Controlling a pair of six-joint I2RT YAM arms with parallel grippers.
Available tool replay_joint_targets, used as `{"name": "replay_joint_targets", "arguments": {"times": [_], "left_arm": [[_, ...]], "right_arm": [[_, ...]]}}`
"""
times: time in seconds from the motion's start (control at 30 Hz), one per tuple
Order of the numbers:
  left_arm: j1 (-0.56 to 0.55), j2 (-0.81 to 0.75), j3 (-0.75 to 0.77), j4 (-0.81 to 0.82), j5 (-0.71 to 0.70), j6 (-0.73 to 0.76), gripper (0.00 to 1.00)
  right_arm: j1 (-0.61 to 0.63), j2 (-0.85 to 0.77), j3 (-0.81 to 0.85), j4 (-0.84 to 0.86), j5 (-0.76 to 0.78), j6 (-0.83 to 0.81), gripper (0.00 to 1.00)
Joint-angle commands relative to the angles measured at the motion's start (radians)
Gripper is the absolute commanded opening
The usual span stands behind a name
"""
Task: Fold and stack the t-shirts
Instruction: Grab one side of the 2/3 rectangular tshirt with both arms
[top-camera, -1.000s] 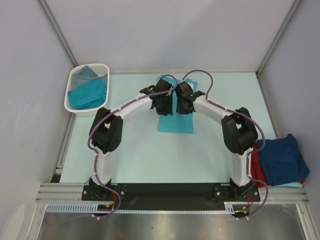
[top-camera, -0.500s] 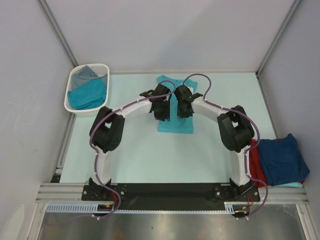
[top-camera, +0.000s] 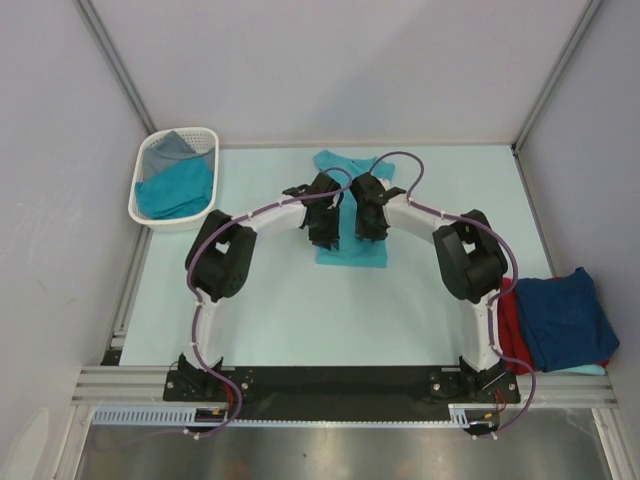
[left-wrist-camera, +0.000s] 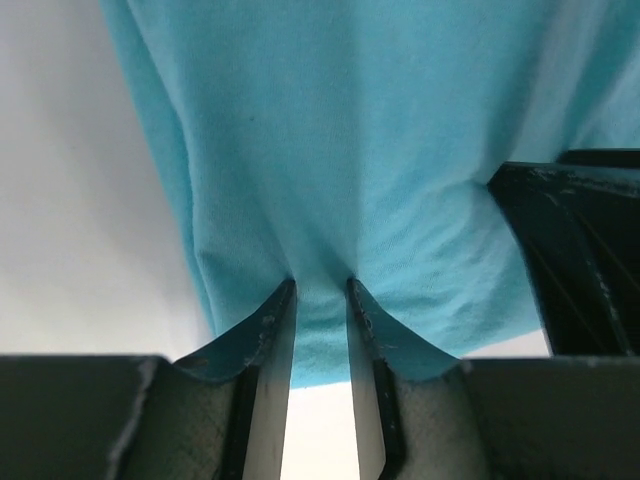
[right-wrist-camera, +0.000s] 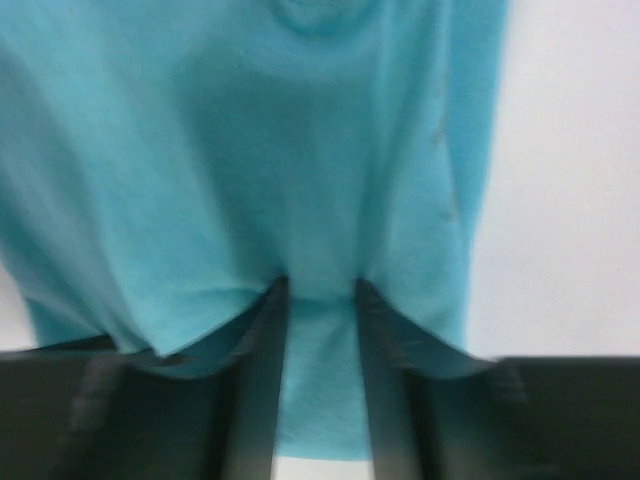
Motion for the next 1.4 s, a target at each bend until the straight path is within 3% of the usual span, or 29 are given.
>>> {"name": "replay_joint_targets", "arguments": {"times": [0.0, 0.03, 0.1, 0.27, 0.47, 0.5, 0.6, 0.63, 1.1, 1.23, 1.37], "left_arm": [[-0.001, -0.156, -0.048, 0.038, -0.068, 0.022, 0.33], [-0.001, -0.212, -0.077, 0.039, -0.088, 0.028, 0.35], [-0.001, -0.339, -0.104, 0.04, -0.14, 0.036, 0.39], [-0.004, -0.447, -0.235, 0.046, -0.126, 0.039, 0.41], [-0.018, -0.45, -0.41, 0.118, -0.082, -0.007, 0.37], [-0.021, -0.447, -0.427, 0.135, -0.082, -0.01, 0.37], [-0.03, -0.432, -0.426, 0.152, -0.085, -0.008, 0.35], [-0.03, -0.422, -0.423, 0.155, -0.091, -0.007, 0.34], [-0.029, -0.383, -0.224, 0.12, -0.145, 0.024, 0.36], [-0.029, -0.266, -0.151, 0.078, -0.126, 0.033, 0.32], [-0.029, -0.229, -0.171, 0.109, -0.109, 0.01, 0.24]], "right_arm": [[0.011, -0.176, -0.061, 0.019, 0.131, -0.024, 0.46], [0.01, -0.242, -0.058, 0.008, 0.146, -0.035, 0.55], [0.007, -0.284, -0.034, -0.053, 0.165, -0.058, 0.59], [0.029, -0.385, -0.129, -0.087, 0.15, -0.029, 0.61], [0.076, -0.425, -0.347, 0.004, 0.101, 0.045, 0.46], [0.092, -0.416, -0.359, 0.013, 0.102, 0.054, 0.34], [0.106, -0.396, -0.387, 0.025, 0.108, 0.06, 0.1], [0.108, -0.391, -0.387, 0.024, 0.11, 0.06, 0.07], [0.109, -0.374, -0.247, -0.013, 0.137, 0.0, 0.05], [0.089, -0.291, -0.23, -0.013, 0.116, -0.006, 0.0], [0.077, -0.262, -0.241, -0.002, 0.107, 0.0, 0.0]]}}
